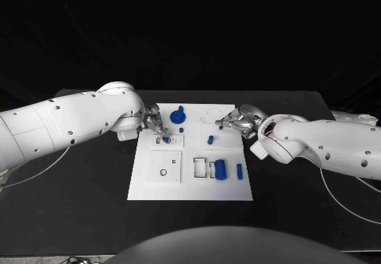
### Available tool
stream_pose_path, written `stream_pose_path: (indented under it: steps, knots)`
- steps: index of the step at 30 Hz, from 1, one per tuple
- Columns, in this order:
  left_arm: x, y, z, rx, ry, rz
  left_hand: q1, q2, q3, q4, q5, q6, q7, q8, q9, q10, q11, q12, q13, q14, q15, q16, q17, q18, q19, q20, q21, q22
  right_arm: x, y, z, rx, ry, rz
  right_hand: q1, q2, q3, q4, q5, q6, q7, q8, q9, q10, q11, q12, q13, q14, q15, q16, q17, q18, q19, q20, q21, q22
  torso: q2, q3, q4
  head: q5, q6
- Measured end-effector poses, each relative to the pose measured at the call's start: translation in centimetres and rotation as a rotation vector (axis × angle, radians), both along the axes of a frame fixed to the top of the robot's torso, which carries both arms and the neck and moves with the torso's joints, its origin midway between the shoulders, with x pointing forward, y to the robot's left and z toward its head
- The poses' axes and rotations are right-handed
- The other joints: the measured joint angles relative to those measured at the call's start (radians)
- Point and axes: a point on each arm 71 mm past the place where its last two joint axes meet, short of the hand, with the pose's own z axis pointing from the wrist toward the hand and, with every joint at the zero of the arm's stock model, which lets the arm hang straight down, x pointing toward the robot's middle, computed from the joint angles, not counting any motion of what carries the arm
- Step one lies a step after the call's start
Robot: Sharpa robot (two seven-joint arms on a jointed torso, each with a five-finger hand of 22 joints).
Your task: Assemble the parts on the task board
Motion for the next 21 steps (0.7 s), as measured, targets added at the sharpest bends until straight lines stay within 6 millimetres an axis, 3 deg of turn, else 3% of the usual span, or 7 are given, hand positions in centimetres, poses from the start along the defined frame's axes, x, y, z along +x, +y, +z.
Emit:
stream_pose_path:
  steps: [21]
  knots:
    - [0.34, 0.22, 0.00, -0.007, -0.003, 0.006, 0.000, 0.000, 0.003, 0.003, 0.000, 0.000, 0.000, -0.002, 0.000, 0.000, 0.000, 0.000, 0.000, 0.000, 0.000, 0.000, 0.000, 0.000, 0.004, -0.004, 0.000, 0.000, -0.02, 0.01, 0.01, 0.000, 0.000, 0.000, 0.000, 0.000, 0.000, 0.000, 0.000, 0.000, 0.000, 0.000, 0.000, 0.000, 0.000, 0.000, 0.000, 0.000, 0.000, 0.000, 0.000, 0.000, 0.000, 0.000, 0.000, 0.000, 0.000, -0.0001, 0.0001, -0.001, 0.000]
